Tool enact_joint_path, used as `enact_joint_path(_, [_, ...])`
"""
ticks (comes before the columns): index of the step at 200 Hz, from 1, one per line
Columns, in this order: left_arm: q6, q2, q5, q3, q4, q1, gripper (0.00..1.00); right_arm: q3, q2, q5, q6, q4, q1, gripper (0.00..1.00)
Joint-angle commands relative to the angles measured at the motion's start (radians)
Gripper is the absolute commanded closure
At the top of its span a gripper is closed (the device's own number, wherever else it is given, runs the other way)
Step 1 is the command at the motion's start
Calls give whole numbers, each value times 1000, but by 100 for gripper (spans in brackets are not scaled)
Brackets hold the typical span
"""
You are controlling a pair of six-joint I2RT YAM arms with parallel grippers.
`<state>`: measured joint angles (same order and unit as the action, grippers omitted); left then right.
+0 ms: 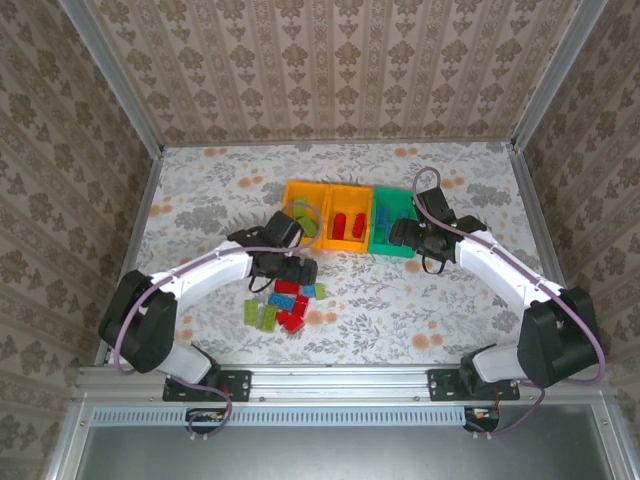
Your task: Sort the legos into containers by color
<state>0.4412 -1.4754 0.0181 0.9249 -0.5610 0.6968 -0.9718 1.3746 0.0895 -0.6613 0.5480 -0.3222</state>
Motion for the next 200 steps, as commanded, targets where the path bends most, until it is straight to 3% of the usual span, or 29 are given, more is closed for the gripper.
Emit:
enact_joint_path(1, [37, 17, -29, -33, -14, 7, 3, 10, 1, -9, -12, -5, 5, 13])
enact_joint_path(91, [59, 8, -17, -87, 10, 12, 13, 21, 6, -12, -21, -6, 5, 13])
enact_joint_path(200, [59, -47, -19, -86, 14, 11, 17, 23, 6, -4, -22, -6, 5, 13])
